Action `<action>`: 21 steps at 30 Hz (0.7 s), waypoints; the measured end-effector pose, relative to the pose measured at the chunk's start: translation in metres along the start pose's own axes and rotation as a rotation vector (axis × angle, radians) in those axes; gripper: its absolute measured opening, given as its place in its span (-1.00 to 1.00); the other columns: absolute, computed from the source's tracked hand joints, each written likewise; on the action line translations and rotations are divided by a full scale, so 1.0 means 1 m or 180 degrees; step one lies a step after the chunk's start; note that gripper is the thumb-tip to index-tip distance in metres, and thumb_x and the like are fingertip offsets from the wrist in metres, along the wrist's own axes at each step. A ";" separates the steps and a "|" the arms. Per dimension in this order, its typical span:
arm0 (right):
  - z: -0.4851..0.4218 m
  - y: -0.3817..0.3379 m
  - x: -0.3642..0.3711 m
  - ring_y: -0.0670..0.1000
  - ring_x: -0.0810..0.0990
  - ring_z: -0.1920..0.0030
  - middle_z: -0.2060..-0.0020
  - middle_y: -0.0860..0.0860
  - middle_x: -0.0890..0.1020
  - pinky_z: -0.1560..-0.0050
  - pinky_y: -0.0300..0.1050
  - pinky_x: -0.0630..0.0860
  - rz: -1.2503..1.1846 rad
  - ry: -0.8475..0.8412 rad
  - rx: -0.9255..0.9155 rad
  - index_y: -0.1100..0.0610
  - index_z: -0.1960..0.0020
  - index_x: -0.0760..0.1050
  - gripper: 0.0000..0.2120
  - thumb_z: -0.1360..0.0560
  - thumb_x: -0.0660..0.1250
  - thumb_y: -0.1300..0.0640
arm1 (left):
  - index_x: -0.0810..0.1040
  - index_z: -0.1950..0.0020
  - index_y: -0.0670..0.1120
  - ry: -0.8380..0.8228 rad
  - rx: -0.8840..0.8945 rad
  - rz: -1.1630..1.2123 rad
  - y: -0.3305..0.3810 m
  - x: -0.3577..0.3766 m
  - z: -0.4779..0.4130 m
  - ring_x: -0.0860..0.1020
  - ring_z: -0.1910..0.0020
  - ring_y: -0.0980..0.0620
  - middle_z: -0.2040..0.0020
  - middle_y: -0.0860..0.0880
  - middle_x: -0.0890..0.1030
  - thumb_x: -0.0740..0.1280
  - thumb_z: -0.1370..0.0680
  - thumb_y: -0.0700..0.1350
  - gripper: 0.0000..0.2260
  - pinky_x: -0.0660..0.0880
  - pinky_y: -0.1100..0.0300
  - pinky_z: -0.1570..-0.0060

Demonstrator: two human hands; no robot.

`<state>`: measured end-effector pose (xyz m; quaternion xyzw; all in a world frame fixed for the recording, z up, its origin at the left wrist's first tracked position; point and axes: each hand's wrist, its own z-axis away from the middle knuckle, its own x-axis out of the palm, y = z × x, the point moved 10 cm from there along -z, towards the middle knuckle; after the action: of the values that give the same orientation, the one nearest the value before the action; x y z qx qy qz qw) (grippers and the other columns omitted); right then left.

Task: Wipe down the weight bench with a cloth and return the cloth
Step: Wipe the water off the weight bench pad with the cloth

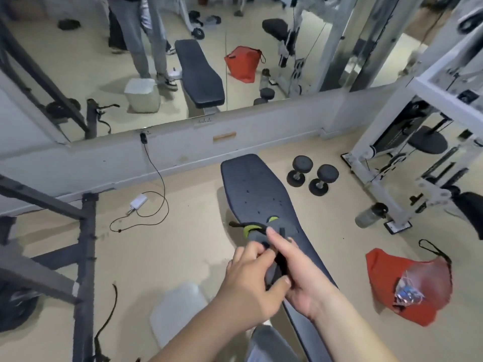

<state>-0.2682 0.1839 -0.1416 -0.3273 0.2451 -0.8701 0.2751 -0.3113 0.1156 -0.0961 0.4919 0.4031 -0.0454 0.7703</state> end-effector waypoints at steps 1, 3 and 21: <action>-0.007 -0.008 -0.012 0.09 0.75 -0.01 -0.01 0.11 0.74 0.02 -0.01 0.67 -0.0127 0.0089 -0.0060 0.11 -0.31 0.55 -0.54 -0.49 0.53 -0.04 | 0.54 -0.25 0.10 -0.0041 0.0080 0.0150 0.004 0.002 -0.012 0.37 -0.20 0.08 -0.12 0.17 0.45 0.19 -0.48 0.23 -0.59 0.38 0.10 -0.28; -0.022 -0.022 -0.035 0.18 0.75 0.00 -0.04 0.18 0.74 0.08 0.04 0.68 -0.0360 0.0314 -0.0026 0.17 -0.28 0.58 -0.61 -0.52 0.50 0.04 | 0.61 -0.28 0.03 0.0056 0.0112 0.0540 0.005 -0.002 -0.039 0.44 -0.26 0.15 -0.18 0.19 0.54 0.24 -0.53 0.11 -0.61 0.37 0.14 -0.33; -0.174 -0.148 -0.072 0.27 0.70 -0.18 -0.18 0.33 0.68 -0.36 0.19 0.49 -0.0773 0.0339 0.0316 0.33 -0.27 0.60 -0.40 -0.67 0.16 -0.20 | 0.65 -0.14 -0.17 -0.0131 -0.1367 0.2283 -0.040 -0.021 -0.258 0.73 0.07 0.03 0.06 -0.04 0.77 0.33 -0.59 -0.29 -0.83 0.62 0.21 0.12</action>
<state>-0.3922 0.3805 -0.1995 -0.2940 0.1746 -0.9242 0.1702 -0.4929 0.2935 -0.1602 0.4284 0.1911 0.3009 0.8303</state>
